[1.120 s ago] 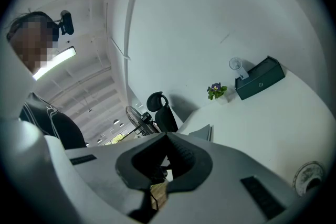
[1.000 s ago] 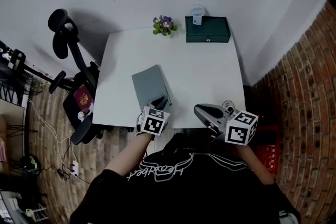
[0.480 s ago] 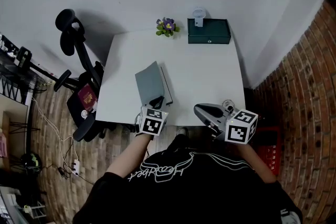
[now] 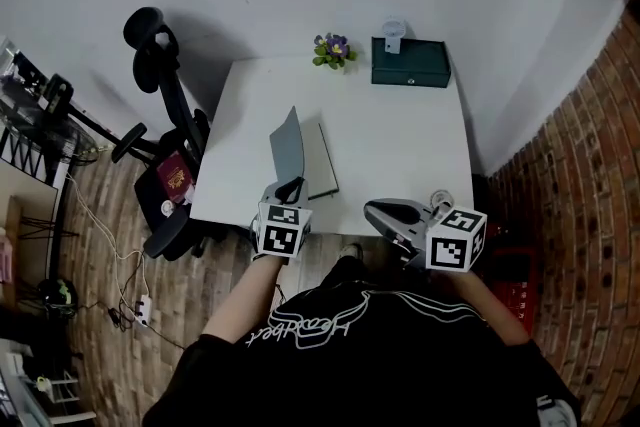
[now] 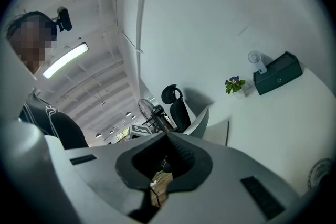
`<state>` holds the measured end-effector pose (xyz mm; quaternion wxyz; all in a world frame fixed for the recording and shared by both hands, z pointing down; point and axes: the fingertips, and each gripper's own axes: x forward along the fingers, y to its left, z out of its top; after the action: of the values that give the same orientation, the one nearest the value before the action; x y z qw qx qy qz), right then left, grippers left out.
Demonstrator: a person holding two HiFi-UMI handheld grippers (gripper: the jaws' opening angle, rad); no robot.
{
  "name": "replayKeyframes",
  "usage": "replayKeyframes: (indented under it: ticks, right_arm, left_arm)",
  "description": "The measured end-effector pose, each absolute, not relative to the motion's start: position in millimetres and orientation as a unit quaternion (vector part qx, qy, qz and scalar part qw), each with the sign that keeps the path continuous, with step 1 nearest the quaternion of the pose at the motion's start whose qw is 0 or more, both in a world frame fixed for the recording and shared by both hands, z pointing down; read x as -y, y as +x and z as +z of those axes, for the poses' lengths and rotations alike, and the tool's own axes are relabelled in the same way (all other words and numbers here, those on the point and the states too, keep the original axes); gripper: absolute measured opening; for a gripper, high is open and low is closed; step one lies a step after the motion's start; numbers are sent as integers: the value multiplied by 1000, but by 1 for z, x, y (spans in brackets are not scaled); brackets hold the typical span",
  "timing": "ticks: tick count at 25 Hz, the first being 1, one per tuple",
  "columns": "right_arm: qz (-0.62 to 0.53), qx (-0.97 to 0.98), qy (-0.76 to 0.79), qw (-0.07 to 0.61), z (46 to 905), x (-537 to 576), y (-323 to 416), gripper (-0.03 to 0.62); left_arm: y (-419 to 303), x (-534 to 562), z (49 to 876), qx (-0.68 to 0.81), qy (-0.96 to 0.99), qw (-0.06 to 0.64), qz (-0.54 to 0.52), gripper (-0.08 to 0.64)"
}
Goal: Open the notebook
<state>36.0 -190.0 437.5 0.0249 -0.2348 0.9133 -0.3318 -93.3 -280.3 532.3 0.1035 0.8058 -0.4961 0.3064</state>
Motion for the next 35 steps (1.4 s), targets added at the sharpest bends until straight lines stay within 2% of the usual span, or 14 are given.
replayKeyframes:
  ticks: [17,35]
  right_arm:
    - [-329,-924,-196,-5,435,182,-9,2]
    - [-339,-926,-157,-52,463,184,-52,2]
  left_arm:
    - [-177,261,502,570,774,138,240,43]
    - [-265,242,542,643,710,221,185,43]
